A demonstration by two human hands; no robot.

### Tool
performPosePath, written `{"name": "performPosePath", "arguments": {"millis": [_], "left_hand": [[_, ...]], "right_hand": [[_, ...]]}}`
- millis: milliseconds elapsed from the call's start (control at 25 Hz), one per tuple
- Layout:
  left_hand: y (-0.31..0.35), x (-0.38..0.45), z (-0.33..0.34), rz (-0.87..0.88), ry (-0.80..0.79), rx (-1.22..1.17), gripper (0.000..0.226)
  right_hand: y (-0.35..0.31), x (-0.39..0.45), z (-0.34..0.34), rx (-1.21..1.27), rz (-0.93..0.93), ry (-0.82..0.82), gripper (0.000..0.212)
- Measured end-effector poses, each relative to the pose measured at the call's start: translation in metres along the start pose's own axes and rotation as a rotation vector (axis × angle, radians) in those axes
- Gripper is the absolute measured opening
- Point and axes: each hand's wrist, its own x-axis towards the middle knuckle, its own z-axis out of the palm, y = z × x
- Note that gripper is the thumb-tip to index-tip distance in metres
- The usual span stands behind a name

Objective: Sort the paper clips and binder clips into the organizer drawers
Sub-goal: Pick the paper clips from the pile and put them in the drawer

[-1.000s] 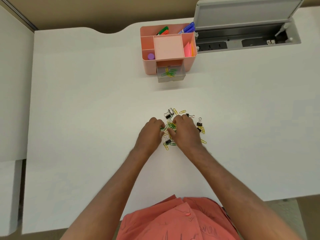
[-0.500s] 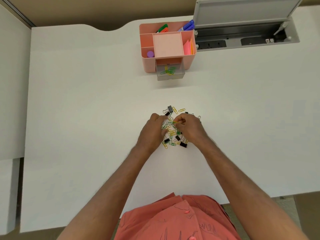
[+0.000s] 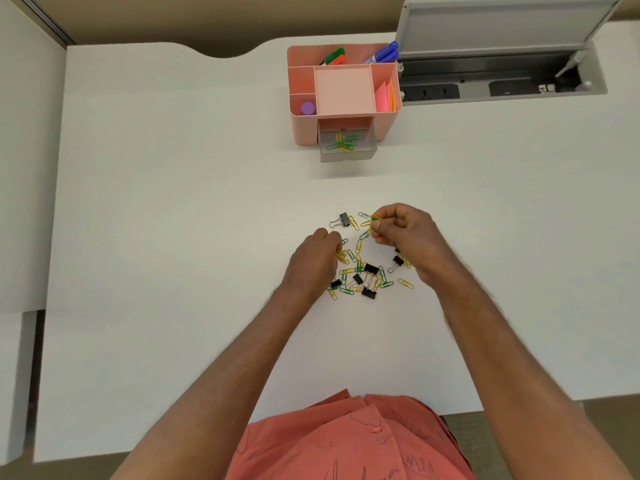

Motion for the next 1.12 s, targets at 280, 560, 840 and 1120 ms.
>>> {"name": "performPosePath", "arguments": {"millis": [280,560,840,1120], "left_hand": [[-0.006,-0.005,-0.002,-0.036,0.035,-0.170,0.018],[-0.016,-0.008,-0.014,-0.247,0.043,-0.566,0.022],[-0.004,0.015,-0.065,-0.194,0.243,-0.763,0.024],[0.035,0.113,-0.130,0.119,0.493,-0.458,0.021]], "right_hand": [[-0.082,0.058,0.006,-0.277,-0.331,0.185,0.017],[-0.096,0.116,0.031,-0.963,-0.549,0.185,0.031],[-0.091,0.102,0.017,-0.665,-0.582,0.313,0.028],[-0.026,0.039,0.008,-0.426,-0.474,0.403,0.024]]}}
